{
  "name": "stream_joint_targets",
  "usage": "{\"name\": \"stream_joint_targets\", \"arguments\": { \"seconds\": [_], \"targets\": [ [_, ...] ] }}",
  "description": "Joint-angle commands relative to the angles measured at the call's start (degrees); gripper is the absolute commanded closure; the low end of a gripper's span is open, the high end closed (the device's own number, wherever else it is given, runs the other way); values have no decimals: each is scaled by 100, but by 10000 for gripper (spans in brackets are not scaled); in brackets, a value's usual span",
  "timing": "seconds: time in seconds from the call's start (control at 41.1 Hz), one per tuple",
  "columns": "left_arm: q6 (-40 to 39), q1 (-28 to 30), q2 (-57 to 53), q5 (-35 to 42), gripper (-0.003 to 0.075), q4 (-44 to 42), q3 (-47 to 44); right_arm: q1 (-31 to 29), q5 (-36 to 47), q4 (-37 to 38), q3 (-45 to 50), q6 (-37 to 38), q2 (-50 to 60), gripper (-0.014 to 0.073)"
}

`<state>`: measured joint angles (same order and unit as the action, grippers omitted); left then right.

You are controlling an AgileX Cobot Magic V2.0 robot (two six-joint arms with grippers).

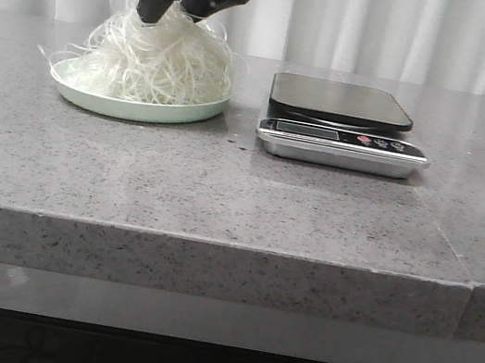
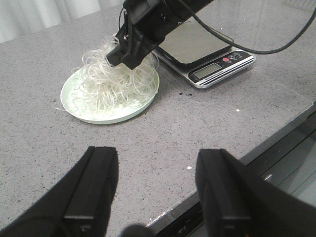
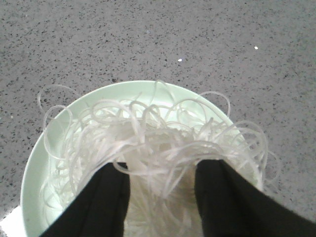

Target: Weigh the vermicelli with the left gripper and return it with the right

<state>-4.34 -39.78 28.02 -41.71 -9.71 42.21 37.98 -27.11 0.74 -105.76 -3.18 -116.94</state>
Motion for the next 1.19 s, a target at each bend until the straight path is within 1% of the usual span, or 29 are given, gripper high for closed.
{"name": "stream_joint_targets", "arguments": {
  "seconds": [0.0, 0.146, 0.292, 0.365, 0.438, 0.608, 0.754, 0.925, 1.071, 1.168],
  "targets": [
    [-55, -1, 44, 434, 302, 14, 119, -22, 103, -15, -226, -45, 635, 125],
    [-55, -1, 44, 434, 302, 14, 119, -22, -458, -74, -226, -39, 1134, 125],
    [-55, -1, 44, 434, 302, 14, 119, -61, -1432, -74, -219, 171, 1791, 133],
    [-55, -1, 44, 434, 302, 14, 119, -61, -1781, -74, -137, 171, 2133, 145],
    [-55, -1, 44, 434, 302, 14, 119, -61, -1914, -19, 116, 171, 2530, 145],
    [-55, -1, 44, 434, 302, 14, 119, -72, -1634, 59, 1343, 171, 3685, 145],
    [-55, -1, 44, 434, 302, 17, 119, -275, -1434, 59, 2486, 318, 4730, 145],
    [-55, -1, 44, 434, 302, 17, 119, -656, -1440, 54, 3706, 388, 5947, 145],
    [-55, -1, 44, 434, 302, 17, 119, -693, -1483, 54, 4531, 433, 6976, 145],
    [-55, -1, 44, 434, 302, 17, 119, -693, -1682, 54, 4932, 433, 7632, 145]
  ]
}}
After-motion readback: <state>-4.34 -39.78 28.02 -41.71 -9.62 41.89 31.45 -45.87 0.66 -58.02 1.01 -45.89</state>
